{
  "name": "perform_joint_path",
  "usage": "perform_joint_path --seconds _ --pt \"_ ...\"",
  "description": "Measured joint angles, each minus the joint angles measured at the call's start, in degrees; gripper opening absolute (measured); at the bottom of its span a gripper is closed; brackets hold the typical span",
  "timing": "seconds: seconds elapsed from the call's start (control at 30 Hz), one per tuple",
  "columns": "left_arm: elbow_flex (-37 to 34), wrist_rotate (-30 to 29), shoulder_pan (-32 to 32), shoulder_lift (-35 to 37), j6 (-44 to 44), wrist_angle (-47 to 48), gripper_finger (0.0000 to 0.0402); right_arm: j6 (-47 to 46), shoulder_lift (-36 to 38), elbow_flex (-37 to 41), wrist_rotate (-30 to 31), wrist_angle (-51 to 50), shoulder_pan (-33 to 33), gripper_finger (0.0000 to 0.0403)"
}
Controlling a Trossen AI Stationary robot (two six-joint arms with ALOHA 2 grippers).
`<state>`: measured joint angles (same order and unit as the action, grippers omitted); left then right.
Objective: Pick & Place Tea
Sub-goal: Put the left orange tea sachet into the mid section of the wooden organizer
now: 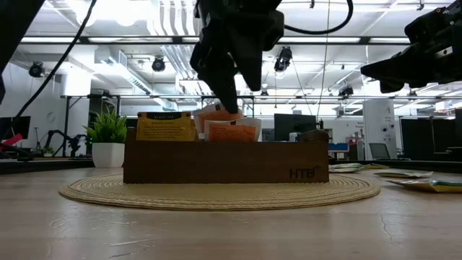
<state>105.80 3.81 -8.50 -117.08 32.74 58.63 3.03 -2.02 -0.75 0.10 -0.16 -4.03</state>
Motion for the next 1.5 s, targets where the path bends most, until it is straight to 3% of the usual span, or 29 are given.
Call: perform_joint_path --seconds 0.5,0.8,0.87,1.0,1.1,1.23,1.5 --pt "2.37 -0.73 2.26 0.00 -5.60 2.02 0.0305 0.00 -0.01 0.01 0.00 -0.01 0.00 0.0009" --pt "8.96 -0.83 -4.21 0.00 -10.74 4.27 0.0305 0.00 -0.01 0.01 0.00 -0.01 0.00 0.0009" --pt "10.58 -3.63 -6.00 0.00 -11.69 6.65 0.0305 0.00 -0.02 0.01 0.00 -0.02 0.00 0.0009" --pt "13.28 -15.13 -9.17 0.00 -9.46 13.45 0.0305 0.00 -0.02 0.00 -0.02 -0.02 0.00 0.0009" --pt "13.66 -18.53 -9.98 0.00 -8.10 16.04 0.0305 0.00 -0.01 0.01 -0.01 0.00 0.00 0.0009" --pt "13.00 -18.84 -10.02 0.00 -8.04 12.74 0.0305 0.00 -0.01 0.02 0.00 0.00 0.00 0.0009" --pt "8.78 -20.22 -9.85 0.00 -7.28 -4.09 0.0305 0.00 -0.02 0.02 -0.01 0.00 0.00 0.0009"
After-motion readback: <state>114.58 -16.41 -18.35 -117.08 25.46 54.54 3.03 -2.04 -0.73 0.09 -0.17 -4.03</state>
